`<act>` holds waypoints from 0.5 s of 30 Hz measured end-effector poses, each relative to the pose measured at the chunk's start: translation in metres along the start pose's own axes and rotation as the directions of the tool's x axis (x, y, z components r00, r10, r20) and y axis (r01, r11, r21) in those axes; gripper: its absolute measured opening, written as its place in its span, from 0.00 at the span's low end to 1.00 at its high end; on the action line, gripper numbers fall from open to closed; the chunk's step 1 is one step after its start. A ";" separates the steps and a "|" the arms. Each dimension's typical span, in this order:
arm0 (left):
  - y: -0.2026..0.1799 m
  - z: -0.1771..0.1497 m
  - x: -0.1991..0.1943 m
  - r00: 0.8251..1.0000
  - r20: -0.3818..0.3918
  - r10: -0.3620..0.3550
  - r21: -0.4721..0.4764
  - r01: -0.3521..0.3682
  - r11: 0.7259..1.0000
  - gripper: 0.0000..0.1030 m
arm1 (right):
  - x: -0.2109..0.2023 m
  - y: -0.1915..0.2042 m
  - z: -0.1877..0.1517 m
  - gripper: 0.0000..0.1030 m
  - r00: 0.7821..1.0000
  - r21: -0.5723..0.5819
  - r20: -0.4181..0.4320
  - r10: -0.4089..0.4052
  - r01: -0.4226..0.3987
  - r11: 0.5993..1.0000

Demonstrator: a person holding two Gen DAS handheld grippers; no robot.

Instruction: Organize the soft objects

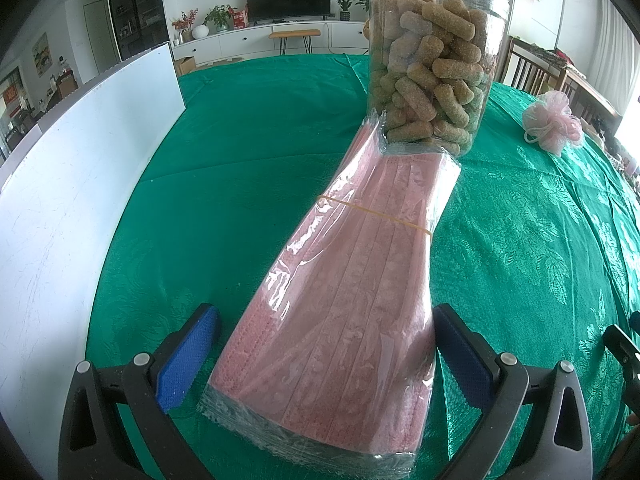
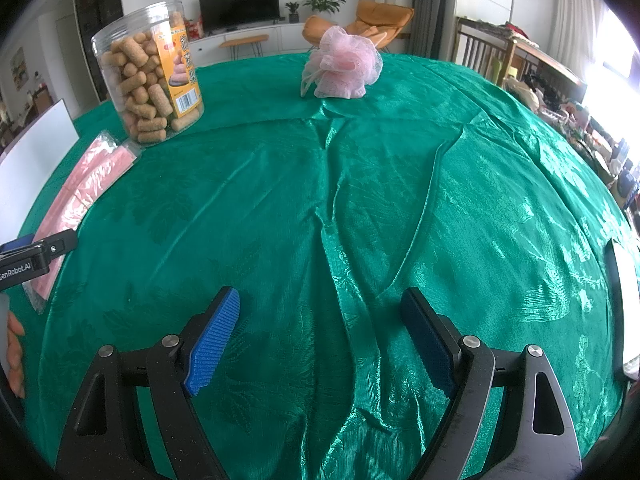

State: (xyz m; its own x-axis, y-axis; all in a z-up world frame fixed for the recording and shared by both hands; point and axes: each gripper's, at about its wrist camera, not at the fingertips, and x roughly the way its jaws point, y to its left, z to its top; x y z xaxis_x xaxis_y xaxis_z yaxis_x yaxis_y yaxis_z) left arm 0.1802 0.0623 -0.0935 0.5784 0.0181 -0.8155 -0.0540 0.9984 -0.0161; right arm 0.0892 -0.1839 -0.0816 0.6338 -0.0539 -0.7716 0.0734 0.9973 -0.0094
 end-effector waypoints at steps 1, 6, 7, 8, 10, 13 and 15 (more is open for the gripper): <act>0.000 0.000 0.000 1.000 0.000 0.000 0.000 0.000 1.000 1.00 | 0.000 0.000 0.000 0.83 1.000 0.000 0.000 0.000 0.000 1.000; 0.000 0.000 0.000 1.000 0.000 0.000 0.000 0.000 1.000 1.00 | 0.000 0.000 0.000 0.83 1.000 0.000 0.000 0.000 0.000 1.000; 0.000 0.000 0.000 1.000 0.000 0.000 0.000 0.000 1.000 1.00 | 0.000 0.000 0.000 0.83 1.000 0.000 0.000 0.000 0.000 1.000; 0.000 0.000 0.000 1.000 0.000 0.000 0.000 0.000 1.000 1.00 | 0.000 0.000 0.000 0.83 1.000 0.000 0.000 0.000 0.000 1.000; 0.000 0.000 0.000 1.000 0.000 0.000 0.000 0.000 1.000 1.00 | 0.000 0.000 0.000 0.83 1.000 0.000 0.000 0.000 0.000 1.000; 0.000 0.000 0.000 1.000 0.000 0.000 0.000 0.000 1.000 1.00 | 0.000 0.000 0.000 0.83 1.000 0.000 0.000 0.000 0.000 1.000; 0.000 0.000 0.000 1.000 0.000 0.000 0.000 0.000 1.000 1.00 | 0.000 0.000 0.000 0.83 1.000 0.000 0.000 0.000 0.000 1.000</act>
